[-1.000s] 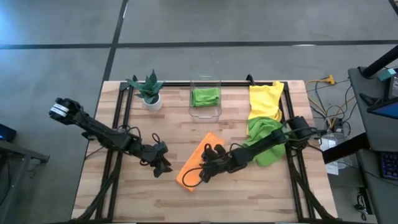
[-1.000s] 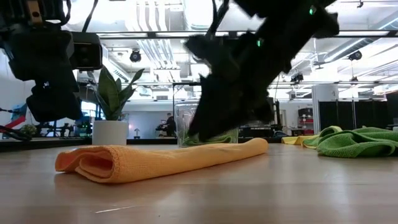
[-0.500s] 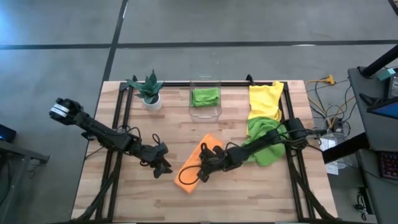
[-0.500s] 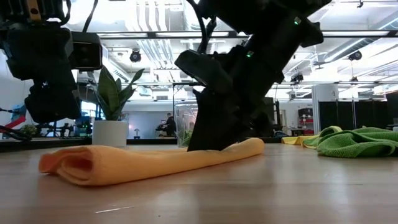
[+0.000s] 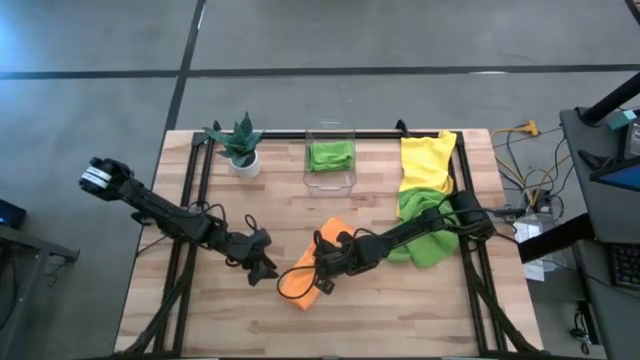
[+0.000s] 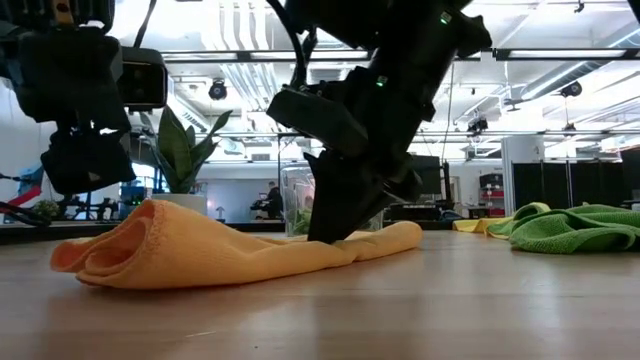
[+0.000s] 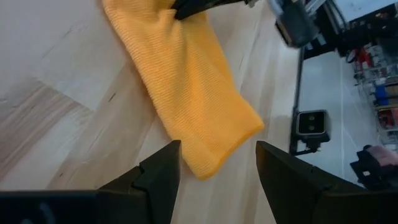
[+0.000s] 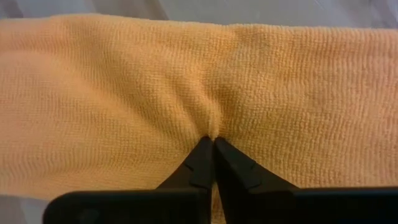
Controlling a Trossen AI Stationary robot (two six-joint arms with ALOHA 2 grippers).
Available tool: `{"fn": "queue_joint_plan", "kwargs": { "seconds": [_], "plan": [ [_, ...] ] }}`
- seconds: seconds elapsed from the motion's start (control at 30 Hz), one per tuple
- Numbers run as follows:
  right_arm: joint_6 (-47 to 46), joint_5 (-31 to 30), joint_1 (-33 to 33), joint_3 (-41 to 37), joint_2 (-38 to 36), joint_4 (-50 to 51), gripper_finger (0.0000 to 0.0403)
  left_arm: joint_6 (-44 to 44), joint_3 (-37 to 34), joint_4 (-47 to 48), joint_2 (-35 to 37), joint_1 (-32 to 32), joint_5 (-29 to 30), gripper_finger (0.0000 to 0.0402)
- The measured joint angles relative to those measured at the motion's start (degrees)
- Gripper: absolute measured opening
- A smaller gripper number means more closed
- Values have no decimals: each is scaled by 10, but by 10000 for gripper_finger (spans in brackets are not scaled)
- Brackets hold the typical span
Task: Fold microfiber towels
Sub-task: Put the folded orange towel into the transparent bin
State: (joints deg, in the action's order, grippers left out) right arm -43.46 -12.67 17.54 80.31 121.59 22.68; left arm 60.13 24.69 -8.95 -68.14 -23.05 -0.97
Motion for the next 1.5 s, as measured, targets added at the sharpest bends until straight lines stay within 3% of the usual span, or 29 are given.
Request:
{"fn": "queue_joint_plan", "kwargs": {
  "seconds": [0.3, 0.6, 0.83, 1.07, 1.33, 1.5],
  "plan": [
    [-19, 7, 2, 1, -4, 25, 20, 10, 0, -3, 0, 0, 0, 191],
    [-20, 21, 2, 2, -5, 19, 114, 11, 0, -15, 0, 0, 1, 191],
    [-19, -19, 6, 15, -17, 61, 162, 20, 0, -15, 0, 0, 2, 191],
    [-19, -73, 10, 18, -52, 88, 173, 23, 1, -16, 0, 0, 3, 191],
    [-21, -52, 3, -10, -18, 69, 176, 21, 1, -25, 0, 0, 14, 191],
    [-13, -8, -3, -12, 0, 43, 180, 23, 0, -26, 0, 0, 15, 191]
  ]
}}
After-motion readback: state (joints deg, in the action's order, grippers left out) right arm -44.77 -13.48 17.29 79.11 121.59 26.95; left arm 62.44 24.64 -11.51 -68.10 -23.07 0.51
